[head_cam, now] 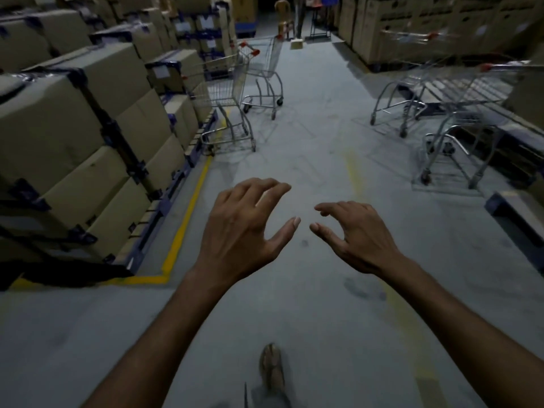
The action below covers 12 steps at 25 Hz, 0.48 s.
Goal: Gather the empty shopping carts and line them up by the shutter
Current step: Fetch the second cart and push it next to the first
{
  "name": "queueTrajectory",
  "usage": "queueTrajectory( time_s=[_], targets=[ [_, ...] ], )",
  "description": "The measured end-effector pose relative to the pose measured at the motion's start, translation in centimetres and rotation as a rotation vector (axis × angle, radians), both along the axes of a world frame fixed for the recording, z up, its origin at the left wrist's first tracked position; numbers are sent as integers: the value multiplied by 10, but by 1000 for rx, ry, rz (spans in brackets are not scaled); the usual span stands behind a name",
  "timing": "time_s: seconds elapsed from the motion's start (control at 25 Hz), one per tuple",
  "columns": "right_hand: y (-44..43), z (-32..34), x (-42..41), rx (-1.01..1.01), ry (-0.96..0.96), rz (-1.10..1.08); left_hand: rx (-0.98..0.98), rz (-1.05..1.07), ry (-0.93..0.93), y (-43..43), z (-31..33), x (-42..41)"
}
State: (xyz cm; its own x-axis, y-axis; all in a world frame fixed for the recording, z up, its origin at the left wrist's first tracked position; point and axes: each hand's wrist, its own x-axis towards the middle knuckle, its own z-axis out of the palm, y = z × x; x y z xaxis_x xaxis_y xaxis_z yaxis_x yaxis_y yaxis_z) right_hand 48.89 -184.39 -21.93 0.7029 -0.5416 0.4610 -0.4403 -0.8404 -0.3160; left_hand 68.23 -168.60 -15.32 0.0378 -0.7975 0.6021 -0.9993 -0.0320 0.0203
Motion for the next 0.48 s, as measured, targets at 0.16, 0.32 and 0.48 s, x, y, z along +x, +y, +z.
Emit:
queueTrajectory(
  time_s=[0.16, 0.32, 0.48],
  targets=[
    [-94, -13, 75, -25, 11, 1, 0, -44, -7, -92, -20, 76],
    [-185, 2, 148, -100, -17, -1, 41, -52, -12, -200, -29, 166],
    [-268, 37, 208, -237, -104, -29, 66, -17, -13, -308, -26, 242]
  ],
)
